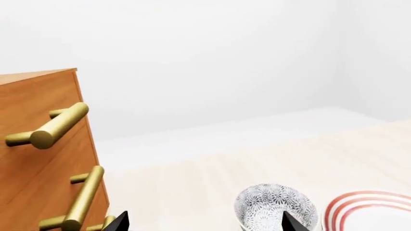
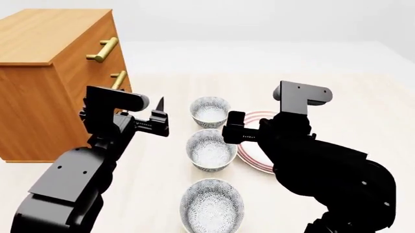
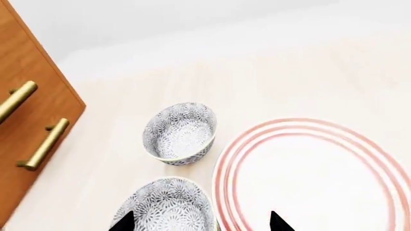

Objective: Stack the bowl in the middle on the bowl at the back.

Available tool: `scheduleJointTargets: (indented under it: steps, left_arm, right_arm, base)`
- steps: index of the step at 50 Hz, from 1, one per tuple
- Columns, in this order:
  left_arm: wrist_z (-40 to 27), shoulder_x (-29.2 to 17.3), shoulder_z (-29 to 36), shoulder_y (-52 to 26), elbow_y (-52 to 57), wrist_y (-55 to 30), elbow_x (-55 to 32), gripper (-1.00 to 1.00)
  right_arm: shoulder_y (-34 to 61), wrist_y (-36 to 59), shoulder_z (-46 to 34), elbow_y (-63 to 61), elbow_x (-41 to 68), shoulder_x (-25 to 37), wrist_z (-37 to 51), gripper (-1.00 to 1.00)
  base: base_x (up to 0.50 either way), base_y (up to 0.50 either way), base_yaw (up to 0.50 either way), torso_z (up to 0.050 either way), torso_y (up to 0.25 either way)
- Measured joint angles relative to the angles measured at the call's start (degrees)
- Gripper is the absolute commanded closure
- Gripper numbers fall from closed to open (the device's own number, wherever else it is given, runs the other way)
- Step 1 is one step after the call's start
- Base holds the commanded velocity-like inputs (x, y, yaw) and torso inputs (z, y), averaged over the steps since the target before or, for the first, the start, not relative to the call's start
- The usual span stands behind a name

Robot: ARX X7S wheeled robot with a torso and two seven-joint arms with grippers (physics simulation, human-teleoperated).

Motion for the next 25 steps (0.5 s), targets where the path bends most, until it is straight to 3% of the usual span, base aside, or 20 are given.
scheduleJointTargets:
  steps: [25]
  left_arm:
    - [-0.3,-0.4,0.0,-0.2,-0.7,0.5,-0.5,-1.00]
  right_arm:
    - [-0.7,-5.4,-0.9,9.1,15.6,-0.6,15.2,-1.00]
  base:
    - [0.00,0.00,0.00,0.000,0.000]
